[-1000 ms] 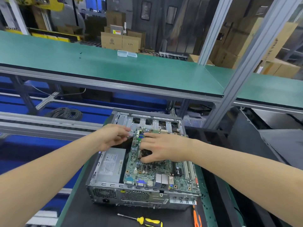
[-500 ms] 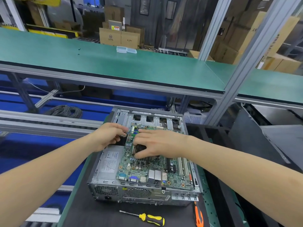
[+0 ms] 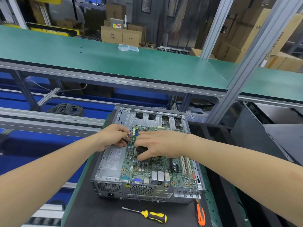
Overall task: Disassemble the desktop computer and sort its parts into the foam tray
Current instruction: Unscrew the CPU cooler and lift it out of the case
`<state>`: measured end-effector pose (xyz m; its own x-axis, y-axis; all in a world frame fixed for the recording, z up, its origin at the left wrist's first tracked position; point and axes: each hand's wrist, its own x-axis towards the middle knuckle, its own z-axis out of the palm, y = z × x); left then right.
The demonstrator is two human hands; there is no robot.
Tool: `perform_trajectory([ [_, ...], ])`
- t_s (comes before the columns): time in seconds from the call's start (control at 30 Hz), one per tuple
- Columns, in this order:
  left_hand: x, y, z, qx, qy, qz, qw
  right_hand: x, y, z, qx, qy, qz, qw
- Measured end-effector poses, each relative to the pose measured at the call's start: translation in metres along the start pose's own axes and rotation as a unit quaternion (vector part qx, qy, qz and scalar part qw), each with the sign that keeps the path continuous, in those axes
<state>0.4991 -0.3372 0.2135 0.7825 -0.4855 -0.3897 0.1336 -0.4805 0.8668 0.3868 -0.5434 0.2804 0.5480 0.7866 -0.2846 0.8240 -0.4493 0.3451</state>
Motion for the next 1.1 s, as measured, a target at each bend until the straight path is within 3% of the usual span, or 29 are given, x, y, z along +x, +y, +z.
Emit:
perform_trajectory([
  [0.13,-0.002,0.000,0.000,0.023,0.013,0.006,1.000,-0.003,-0.002,0.001,0.002,0.015,0.001,1.000],
  [0.23,-0.003,0.002,0.004,0.143,0.087,0.059,0.984,-0.007,-0.003,0.003,0.023,-0.008,0.010,1.000],
  [0.37,-0.004,0.011,0.015,0.246,0.187,0.145,0.940,-0.016,-0.008,0.002,0.230,0.001,0.080,0.970],
  [0.47,-0.007,0.018,0.024,0.216,0.225,0.198,0.929,-0.019,-0.016,0.004,0.305,0.059,0.140,0.940],
  [0.67,-0.045,0.020,0.046,0.203,0.280,0.277,0.897,-0.008,-0.050,0.014,0.273,0.225,0.168,0.920],
  [0.83,-0.100,-0.002,0.081,0.197,0.315,0.261,0.891,-0.007,-0.089,0.024,0.270,0.316,0.212,0.884],
  [1.03,-0.160,-0.054,0.137,0.105,0.379,0.201,0.897,-0.023,-0.156,0.033,0.286,0.337,0.196,0.875],
  [1.1,-0.172,-0.081,0.156,0.097,0.360,0.154,0.915,-0.029,-0.183,0.044,0.302,0.300,0.184,0.886],
])
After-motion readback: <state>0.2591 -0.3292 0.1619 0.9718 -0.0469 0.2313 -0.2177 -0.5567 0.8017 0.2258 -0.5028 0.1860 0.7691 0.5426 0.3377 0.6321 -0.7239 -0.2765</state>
